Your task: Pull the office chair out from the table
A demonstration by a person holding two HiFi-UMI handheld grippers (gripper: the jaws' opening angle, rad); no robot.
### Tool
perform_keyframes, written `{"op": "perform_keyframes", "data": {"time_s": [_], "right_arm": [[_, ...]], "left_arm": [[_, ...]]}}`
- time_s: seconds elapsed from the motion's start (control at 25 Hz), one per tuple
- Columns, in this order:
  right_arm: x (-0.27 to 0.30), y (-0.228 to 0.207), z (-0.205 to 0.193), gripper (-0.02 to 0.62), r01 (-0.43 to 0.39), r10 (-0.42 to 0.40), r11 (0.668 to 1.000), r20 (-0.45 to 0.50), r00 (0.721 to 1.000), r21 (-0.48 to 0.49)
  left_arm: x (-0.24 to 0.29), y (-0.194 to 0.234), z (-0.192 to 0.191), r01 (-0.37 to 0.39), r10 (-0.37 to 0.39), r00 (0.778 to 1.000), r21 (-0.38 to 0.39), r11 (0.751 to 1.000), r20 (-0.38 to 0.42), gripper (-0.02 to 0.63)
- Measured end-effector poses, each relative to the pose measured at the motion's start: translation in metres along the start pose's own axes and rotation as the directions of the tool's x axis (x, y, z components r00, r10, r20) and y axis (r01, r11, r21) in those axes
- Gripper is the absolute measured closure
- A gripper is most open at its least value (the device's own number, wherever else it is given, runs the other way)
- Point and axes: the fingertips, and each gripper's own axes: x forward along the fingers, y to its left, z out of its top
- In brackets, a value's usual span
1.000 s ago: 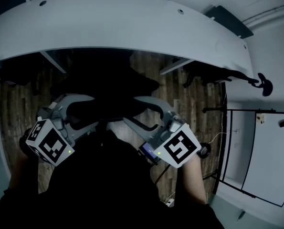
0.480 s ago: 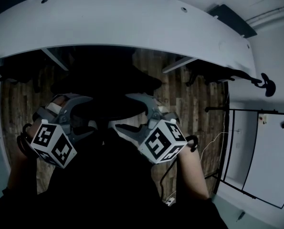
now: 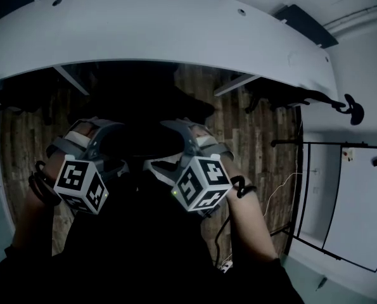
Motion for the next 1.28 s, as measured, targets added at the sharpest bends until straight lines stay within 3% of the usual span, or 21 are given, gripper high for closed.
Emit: {"op": "perform_keyframes", "data": {"time_s": [0.28,0.4,0.52,0.76,1.0,1.28], "right_arm": [[0.021,-0.003,-0.01,0.192,0.01,-0.012,0.999,-0.075,0.997,-0.038],[0.03,-0.002,-0.023,0.195,0.004,-0.023,0.993,-0.153,0.988,-0.121],[0.034,0.001,-0.035,0.235,-0.016,-0.023,0.983,-0.209,0.978,-0.183],[0.034,0.007,-0.038,0.267,-0.083,0.039,0.98,-0.233,0.972,-0.181],[0.034,0.009,-0.037,0.272,-0.138,0.096,0.979,-0.257,0.962,-0.149],[0.036,0.012,-0.036,0.273,-0.13,0.088,0.981,-0.266,0.96,-0.144]], "left_arm": [[0.014,0.009,-0.012,-0.03,0.037,0.996,0.076,0.997,-0.084,0.192],[0.023,0.015,-0.017,-0.056,0.068,0.992,0.114,0.992,-0.107,0.202],[0.026,0.017,-0.013,-0.074,0.088,0.992,0.142,0.987,-0.09,0.235],[0.027,0.005,-0.012,-0.045,0.063,0.995,0.23,0.972,-0.071,0.309],[0.025,0.006,-0.011,-0.04,0.049,0.998,0.252,0.967,-0.03,0.336],[0.021,0.002,-0.008,-0.063,0.058,0.998,0.26,0.963,0.025,0.347]]}}
